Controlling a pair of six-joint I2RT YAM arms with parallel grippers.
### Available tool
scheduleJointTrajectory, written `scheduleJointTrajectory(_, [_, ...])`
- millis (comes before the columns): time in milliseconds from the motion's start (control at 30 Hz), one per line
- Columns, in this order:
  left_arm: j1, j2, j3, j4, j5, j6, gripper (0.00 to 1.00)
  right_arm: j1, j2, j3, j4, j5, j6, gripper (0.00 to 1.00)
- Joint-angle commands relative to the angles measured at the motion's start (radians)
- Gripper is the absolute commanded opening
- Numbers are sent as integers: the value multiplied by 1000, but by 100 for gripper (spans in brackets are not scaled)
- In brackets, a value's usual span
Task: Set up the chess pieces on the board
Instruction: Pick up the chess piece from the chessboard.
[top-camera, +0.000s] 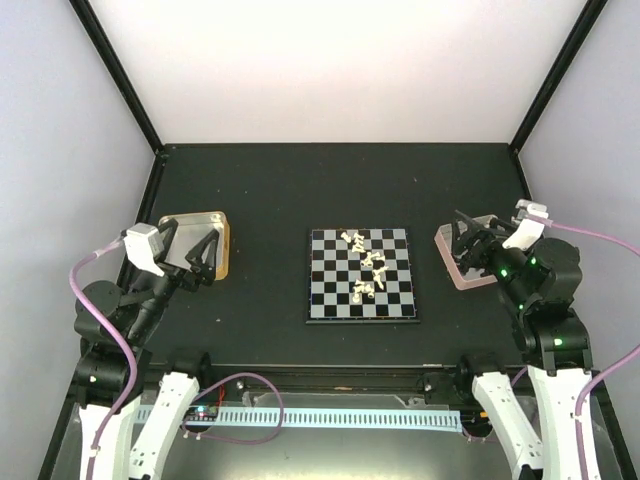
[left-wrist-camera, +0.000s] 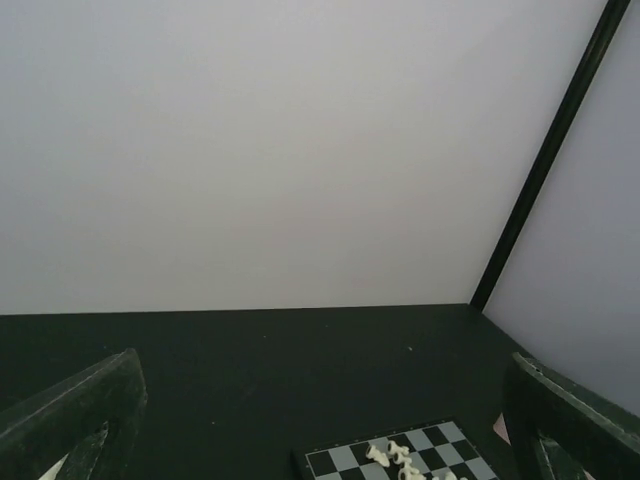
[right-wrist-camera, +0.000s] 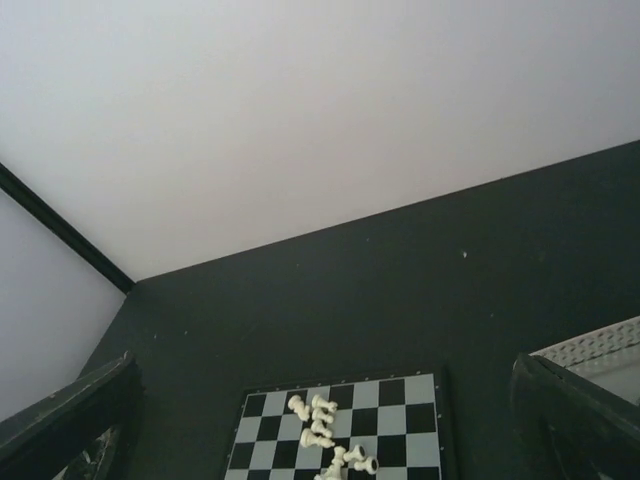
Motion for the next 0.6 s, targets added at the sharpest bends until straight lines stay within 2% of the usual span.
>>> scheduleJointTrajectory(0, [25, -26, -10, -9, 83, -10, 99, -23, 15, -39, 10, -98, 25, 100])
scheduleJointTrajectory(100, [30, -43, -35, -3, 114, -20, 99, -30, 37, -66, 14, -183, 14, 100])
scheduleJointTrajectory(267, [36, -85, -113, 72, 318, 10, 99, -34, 94, -126, 47, -348, -15, 95])
scheduleJointTrajectory(367, [37, -101, -155, 121, 360, -11, 99, -30, 139, -177, 87, -418, -11, 92])
scheduleJointTrajectory(467, [38, -89, -193, 170, 406, -34, 99, 15, 197, -213, 114, -433, -4, 89])
scheduleJointTrajectory(567, [39, -47, -240, 251, 475, -57, 99, 108, 273, -235, 130, -364, 11, 85])
